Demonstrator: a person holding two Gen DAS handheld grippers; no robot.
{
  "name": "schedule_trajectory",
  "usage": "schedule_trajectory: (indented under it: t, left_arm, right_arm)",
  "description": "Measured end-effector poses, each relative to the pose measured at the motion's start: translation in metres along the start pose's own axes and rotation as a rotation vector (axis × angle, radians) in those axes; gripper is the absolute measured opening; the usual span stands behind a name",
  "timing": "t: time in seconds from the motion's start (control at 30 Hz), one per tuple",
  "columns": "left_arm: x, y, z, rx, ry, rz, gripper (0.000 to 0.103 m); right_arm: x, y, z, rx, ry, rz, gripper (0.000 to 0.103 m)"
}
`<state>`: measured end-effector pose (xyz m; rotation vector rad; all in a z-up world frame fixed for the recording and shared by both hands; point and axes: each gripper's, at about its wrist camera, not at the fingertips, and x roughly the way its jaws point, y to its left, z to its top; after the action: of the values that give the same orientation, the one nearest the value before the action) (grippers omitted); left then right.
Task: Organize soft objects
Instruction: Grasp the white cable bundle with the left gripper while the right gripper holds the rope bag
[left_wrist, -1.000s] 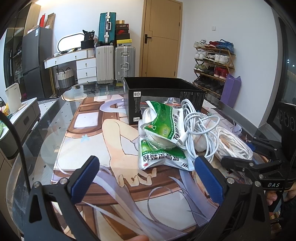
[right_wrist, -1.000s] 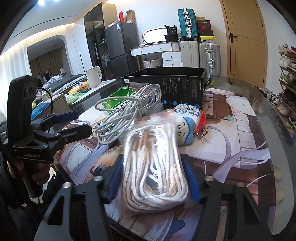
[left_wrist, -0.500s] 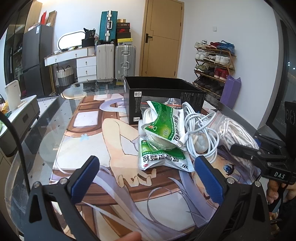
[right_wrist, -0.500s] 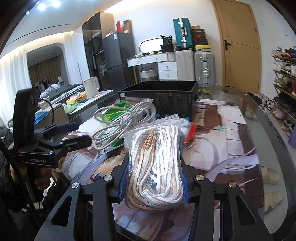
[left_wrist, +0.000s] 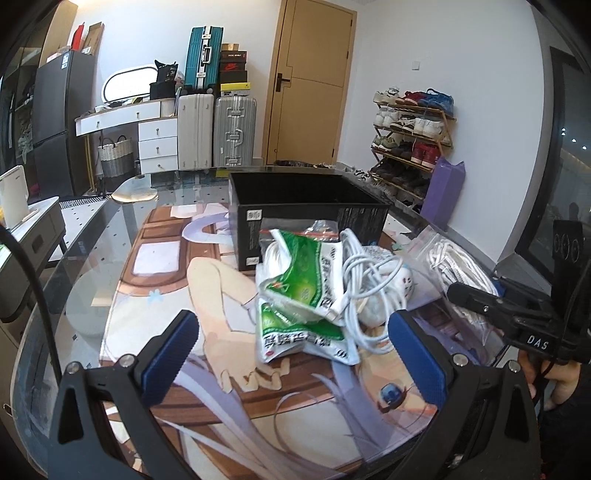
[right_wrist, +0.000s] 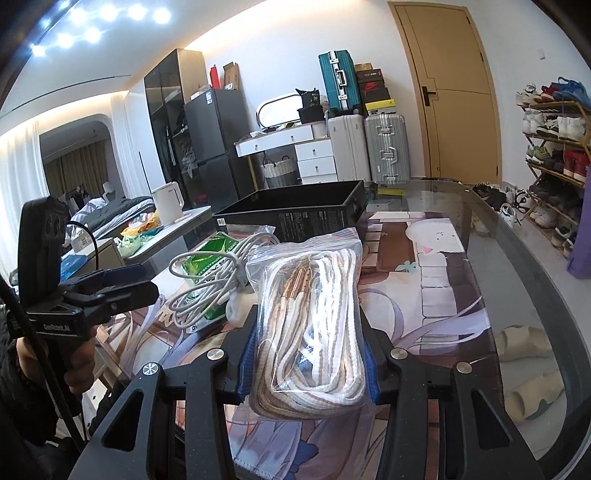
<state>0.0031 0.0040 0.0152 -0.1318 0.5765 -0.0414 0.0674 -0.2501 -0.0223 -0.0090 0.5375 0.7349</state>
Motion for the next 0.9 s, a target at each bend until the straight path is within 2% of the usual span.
schedule_trajectory:
  t: [0.13,0.43,0.57,0.7,0.9]
  left_arm:
    - [0.005,-0.009,0.005,-0.008,0.018,-0.044,0.103]
    - [0.016,-0.038,0.016,0.083,0.031,-0.093,0.102]
    - [0.020,-0.049,0.022,0.121,0.019,-0.120,0.093]
    - [0.031,-0.054,0.028,0.152,0.052,-0.138,0.081]
    - [0.046,-0.056,0.031,0.130,0.096,-0.165,0.073]
  right_arm:
    - [-0.004,-0.005,0.000,0.015,-0.014,-0.001,0.046]
    - [-0.011,-0.011,0.002,0.044,-0.032,-0.002,0.046]
    - [-0.013,-0.011,-0.001,0.051,-0.032,-0.001,0.046]
    - [-0.014,-0.013,0.000,0.062,-0.036,0.002,0.046]
    - [-0.015,-0.016,0.000,0.075,-0.035,0.008,0.046]
